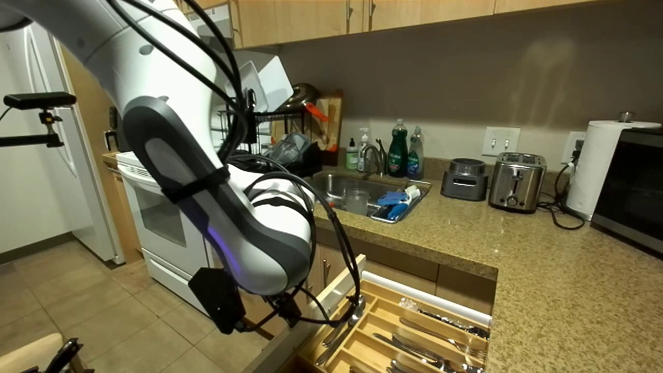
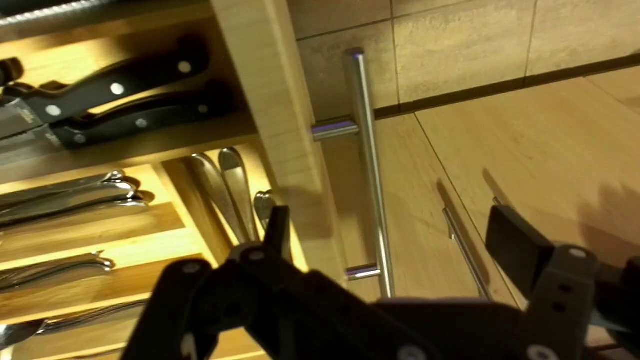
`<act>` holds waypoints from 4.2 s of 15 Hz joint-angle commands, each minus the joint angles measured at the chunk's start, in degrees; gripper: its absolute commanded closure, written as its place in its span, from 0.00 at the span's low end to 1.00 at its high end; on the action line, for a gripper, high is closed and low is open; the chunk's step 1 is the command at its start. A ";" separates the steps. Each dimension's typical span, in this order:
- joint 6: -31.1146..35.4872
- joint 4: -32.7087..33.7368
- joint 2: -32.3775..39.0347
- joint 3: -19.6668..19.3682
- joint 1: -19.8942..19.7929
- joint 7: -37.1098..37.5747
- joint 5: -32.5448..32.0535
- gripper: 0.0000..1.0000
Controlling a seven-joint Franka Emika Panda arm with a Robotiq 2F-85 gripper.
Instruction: Open the drawer on the right.
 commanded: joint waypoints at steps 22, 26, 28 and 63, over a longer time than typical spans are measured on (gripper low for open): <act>-0.27 2.04 3.44 0.39 -4.00 -5.57 0.00 0.00; -0.27 1.38 3.77 4.17 -6.42 -6.00 0.00 0.00; -0.27 1.07 3.77 5.90 -7.31 -6.10 0.00 0.00; -0.23 -1.79 -8.84 16.00 -13.91 -8.80 2.45 0.00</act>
